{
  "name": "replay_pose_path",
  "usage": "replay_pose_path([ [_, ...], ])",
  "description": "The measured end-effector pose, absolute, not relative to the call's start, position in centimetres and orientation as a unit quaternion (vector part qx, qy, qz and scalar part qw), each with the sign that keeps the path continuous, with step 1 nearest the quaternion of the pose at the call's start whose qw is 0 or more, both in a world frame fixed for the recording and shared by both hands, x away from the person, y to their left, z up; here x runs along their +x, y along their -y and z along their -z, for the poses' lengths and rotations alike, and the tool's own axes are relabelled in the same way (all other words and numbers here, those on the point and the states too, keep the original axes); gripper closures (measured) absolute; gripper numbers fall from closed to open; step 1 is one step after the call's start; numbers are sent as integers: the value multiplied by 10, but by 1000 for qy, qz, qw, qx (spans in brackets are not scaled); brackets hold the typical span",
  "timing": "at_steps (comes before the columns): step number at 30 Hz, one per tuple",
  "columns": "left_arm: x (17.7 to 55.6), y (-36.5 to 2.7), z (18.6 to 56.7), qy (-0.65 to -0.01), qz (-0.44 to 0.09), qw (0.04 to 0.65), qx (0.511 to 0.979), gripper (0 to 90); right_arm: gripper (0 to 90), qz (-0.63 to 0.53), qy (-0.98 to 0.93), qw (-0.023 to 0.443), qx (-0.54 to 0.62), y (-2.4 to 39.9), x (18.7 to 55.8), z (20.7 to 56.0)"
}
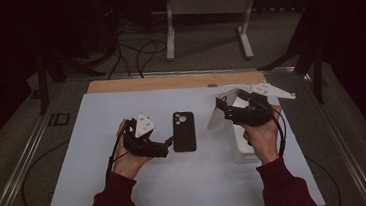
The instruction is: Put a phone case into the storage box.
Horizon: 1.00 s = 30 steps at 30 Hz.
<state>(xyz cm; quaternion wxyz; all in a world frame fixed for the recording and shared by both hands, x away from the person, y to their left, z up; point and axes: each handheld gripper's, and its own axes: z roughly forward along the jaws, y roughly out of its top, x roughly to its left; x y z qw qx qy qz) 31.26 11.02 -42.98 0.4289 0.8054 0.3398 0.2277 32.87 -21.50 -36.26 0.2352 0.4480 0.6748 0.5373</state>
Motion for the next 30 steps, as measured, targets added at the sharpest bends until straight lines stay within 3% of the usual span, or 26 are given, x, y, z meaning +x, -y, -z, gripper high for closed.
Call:
replay_pose_path([
  [30,312,-144,431,-365,-243,418,796,2,169,-522,-667,260,464,220,351,359],
])
